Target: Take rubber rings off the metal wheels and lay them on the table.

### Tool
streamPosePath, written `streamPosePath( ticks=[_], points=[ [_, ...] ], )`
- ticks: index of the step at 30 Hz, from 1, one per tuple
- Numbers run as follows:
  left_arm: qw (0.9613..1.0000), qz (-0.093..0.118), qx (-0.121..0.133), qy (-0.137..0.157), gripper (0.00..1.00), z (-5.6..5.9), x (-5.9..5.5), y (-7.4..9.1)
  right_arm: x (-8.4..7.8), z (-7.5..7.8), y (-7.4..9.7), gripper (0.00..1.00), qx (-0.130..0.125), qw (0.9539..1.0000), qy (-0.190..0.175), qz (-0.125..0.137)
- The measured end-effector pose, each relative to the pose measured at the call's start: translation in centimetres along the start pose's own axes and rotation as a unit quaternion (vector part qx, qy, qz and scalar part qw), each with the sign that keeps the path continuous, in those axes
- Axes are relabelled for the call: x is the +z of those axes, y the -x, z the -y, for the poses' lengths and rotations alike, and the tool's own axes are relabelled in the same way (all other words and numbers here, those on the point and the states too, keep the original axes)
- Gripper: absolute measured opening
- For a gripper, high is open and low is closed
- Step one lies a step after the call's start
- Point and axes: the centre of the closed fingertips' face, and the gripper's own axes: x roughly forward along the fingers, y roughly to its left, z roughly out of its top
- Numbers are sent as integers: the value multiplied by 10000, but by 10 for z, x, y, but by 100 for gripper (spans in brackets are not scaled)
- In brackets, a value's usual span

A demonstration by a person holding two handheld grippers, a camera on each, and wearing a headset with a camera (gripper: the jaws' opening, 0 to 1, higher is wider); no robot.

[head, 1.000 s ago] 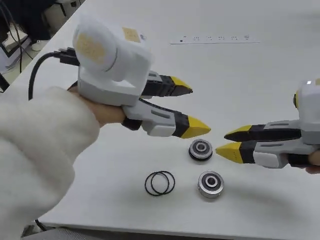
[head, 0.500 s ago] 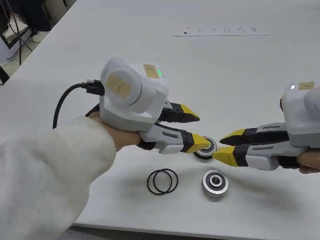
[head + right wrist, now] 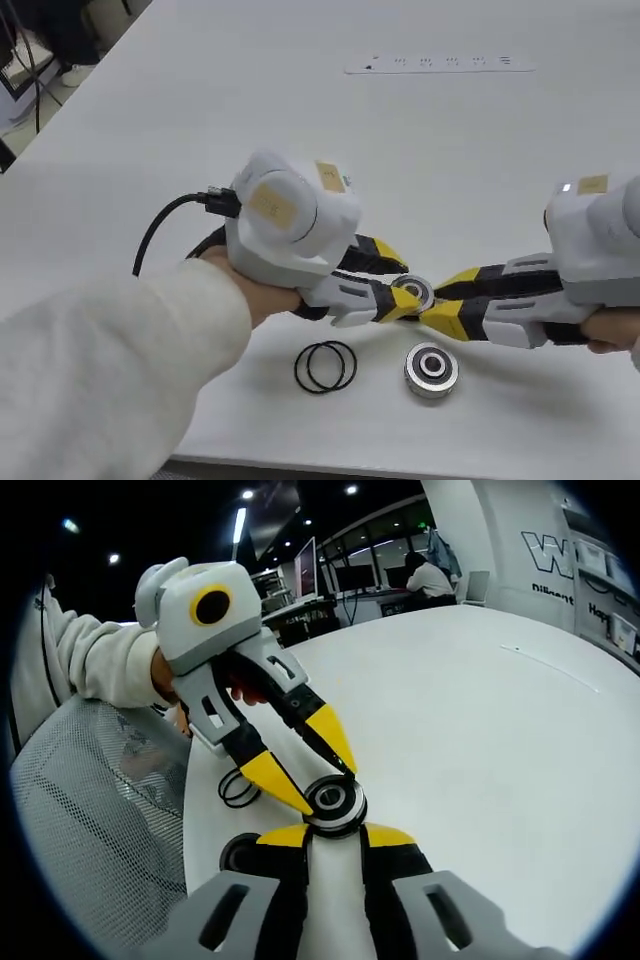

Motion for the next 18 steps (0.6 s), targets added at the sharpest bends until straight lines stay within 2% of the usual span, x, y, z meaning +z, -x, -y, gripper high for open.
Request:
streamPosePath(
  ticks=[4,9,18],
  points=[
    [10000,11,-49,85,16,2,0,0,-2,0,0,11,-30,9999,113,-42],
    [10000,-18,11,30,15,1,-2,1,-2,1,0,9,-79,9997,221,-71],
    [10000,13,18,24,15,1,-2,1,-2,7,2,0,-227,9992,334,-74]
  ],
)
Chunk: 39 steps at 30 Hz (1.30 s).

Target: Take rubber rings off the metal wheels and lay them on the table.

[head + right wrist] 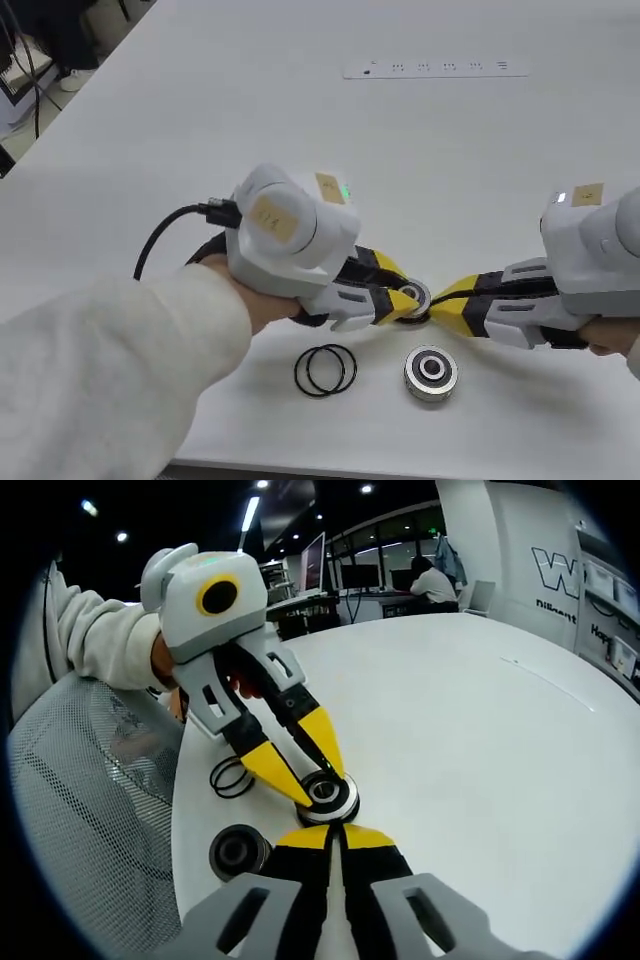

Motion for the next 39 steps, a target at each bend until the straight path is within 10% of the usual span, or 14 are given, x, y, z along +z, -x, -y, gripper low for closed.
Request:
streamPosePath(
  ticks=[14,20,39],
  points=[
    [10000,10,14,-34,14,0,-1,-1,4,5,6,0,-172,9975,-669,146],
    [10000,39,18,-21,14,1,0,-1,11,5,8,0,-21,9851,-1640,520],
    [9999,55,45,-98,14,1,0,0,30,-13,7,0,328,9849,-1492,810]
  ],
)
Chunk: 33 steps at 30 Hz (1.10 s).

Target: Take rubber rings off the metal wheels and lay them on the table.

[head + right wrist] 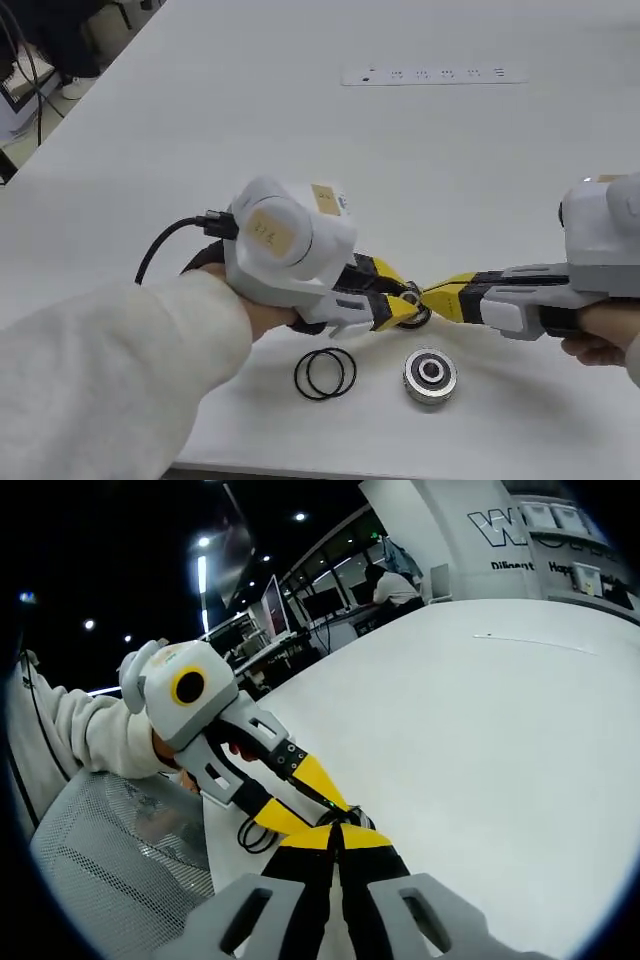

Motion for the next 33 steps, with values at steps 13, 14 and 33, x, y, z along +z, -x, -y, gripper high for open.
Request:
streamPosePath(
  ticks=[13,14,33],
  points=[
    [9996,138,-180,156,22,-1,9,21,5,6,4,0,-141,9999,72,36],
    [9995,201,-169,178,24,-1,11,24,6,6,4,0,-137,9999,88,48],
    [9967,693,255,328,65,-10,27,95,34,-9,21,0,-64,9987,-302,413]
  ],
)
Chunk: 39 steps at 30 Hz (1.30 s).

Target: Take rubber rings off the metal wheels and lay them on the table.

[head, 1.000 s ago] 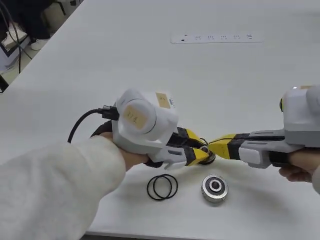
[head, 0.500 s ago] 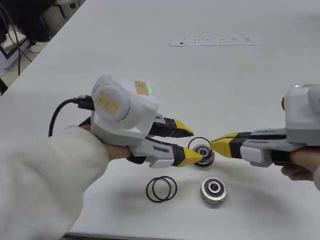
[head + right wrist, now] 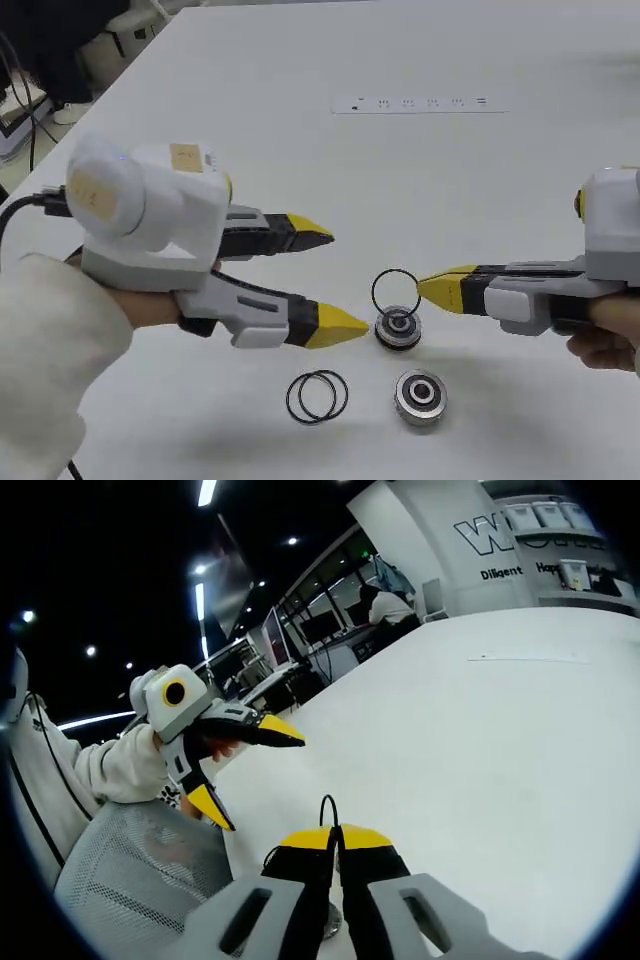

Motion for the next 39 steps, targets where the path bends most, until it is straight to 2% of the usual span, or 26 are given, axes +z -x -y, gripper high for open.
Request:
streamPosePath(
  ticks=[3,9,15,21,25,32,35,39],
  points=[
    [9998,54,167,126,72,-3,-2,12,4,-6,0,0,39,10000,-3,21],
    [9984,206,339,407,75,-2,-9,35,6,-20,-2,0,84,9999,140,-33],
    [9972,170,405,605,80,7,-26,49,7,-33,-5,0,168,9995,253,-115],
    [9956,92,548,760,83,7,-40,61,3,-45,-8,0,241,9988,347,-259],
    [9951,101,530,824,83,11,-44,62,-3,-52,-12,0,274,9977,458,-408],
    [9965,-64,404,730,83,20,-55,57,-13,-56,-18,0,290,9966,468,-614],
    [9968,-15,376,702,82,20,-56,57,-16,-57,-20,0,292,9966,426,-650],
    [9968,53,272,750,82,23,-56,52,-28,-55,-25,0,271,9952,390,-857]
  ],
)
